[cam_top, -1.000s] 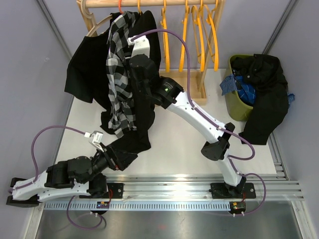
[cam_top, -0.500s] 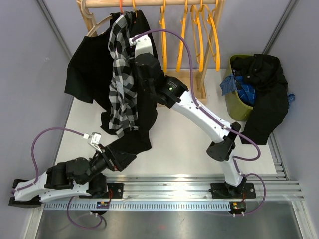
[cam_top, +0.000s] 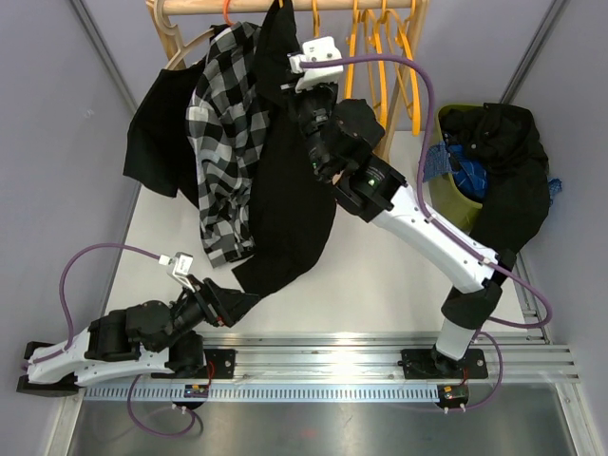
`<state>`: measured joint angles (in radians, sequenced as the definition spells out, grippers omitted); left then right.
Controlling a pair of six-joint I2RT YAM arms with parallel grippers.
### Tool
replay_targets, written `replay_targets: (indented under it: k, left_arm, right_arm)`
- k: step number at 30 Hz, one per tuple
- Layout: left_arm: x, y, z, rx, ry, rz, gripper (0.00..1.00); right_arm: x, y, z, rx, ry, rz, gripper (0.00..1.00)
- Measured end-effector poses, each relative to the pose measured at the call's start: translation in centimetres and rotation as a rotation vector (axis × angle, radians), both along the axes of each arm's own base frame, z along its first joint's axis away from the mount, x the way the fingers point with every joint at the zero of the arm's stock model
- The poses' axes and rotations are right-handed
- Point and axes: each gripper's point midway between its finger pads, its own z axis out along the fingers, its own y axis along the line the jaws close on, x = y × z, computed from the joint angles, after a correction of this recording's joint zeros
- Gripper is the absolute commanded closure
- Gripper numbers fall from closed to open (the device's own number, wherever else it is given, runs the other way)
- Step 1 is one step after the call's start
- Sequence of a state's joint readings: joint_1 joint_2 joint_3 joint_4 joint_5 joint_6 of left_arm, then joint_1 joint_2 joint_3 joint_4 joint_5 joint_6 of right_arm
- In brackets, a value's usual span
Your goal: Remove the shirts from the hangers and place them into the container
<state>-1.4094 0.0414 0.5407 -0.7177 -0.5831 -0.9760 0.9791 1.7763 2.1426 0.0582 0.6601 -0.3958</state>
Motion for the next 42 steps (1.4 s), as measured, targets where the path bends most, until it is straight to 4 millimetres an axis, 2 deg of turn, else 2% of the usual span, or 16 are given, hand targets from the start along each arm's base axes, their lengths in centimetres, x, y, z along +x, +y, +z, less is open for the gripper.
replay_targets:
  k: [3, 6, 10, 12, 14, 17, 19, 22, 25, 32, 34, 37, 42]
  left_arm:
    - [0.0, 0.0, 0.0, 0.0, 0.0, 0.0, 0.01]
    - [0.0, -0.1, -0.1, 0.009, 0.001, 0.0, 0.01]
    - [0.0, -0.1, -0.2, 0.016, 0.0, -0.001, 0.01]
    - [0.0, -0.1, 0.0, 0.016, -0.005, -0.002, 0.01]
    - [0.1, -0.1, 0.4, 0.017, -0.013, -0.003, 0.01]
    - [0.1, -0.2, 1.1, 0.028, -0.032, -0.008, 0.01]
    - [0.2, -0.5, 1.8, 0.046, -0.046, -0.011, 0.01]
    - [0.5, -1.5, 2.9, 0.067, -0.069, -0.017, 0.01]
    - [0.8, -3.1, 4.0, 0.095, -0.095, -0.025, 0.01]
    - [1.8, -6.7, 7.5, 0.042, -0.174, -0.017, 0.01]
    - [2.4, -7.3, 8.6, 0.014, -0.191, 0.014, 0.01]
    - [3.4, -7.6, 10.1, -0.034, -0.201, 0.081, 0.01]
    - [5.3, -7.0, 10.9, -0.083, -0.184, 0.224, 0.01]
  right_arm:
    - [-0.6, -0.6, 1.2, 0.027, -0.062, 0.004, 1.0]
    - [-0.7, -0.5, 1.0, 0.032, -0.086, 0.011, 1.0]
    - [-2.0, -0.2, -1.8, -0.016, -0.043, 0.079, 1.0]
    - [-4.2, -0.5, -3.8, -0.054, -0.001, 0.132, 1.0]
    - [-8.2, -0.9, -5.6, -0.076, 0.04, 0.22, 1.0]
    - [-14.6, -2.2, -7.0, -0.062, 0.093, 0.392, 1.0]
    - [-17.4, -4.1, -7.2, -0.027, 0.128, 0.482, 1.0]
    - [-20.2, -7.0, -7.6, 0.049, 0.189, 0.561, 1.0]
    - [-22.4, -8.0, -9.5, 0.083, 0.256, 0.635, 1.0]
    - [-25.1, -7.6, -20.2, -0.015, 0.514, 0.715, 1.0]
    - [-25.7, -7.9, -22.2, -0.032, 0.566, 0.723, 1.0]
    - [-26.3, -9.0, -22.8, -0.006, 0.588, 0.737, 1.0]
    - [-27.1, -10.8, -20.9, 0.079, 0.559, 0.774, 1.0]
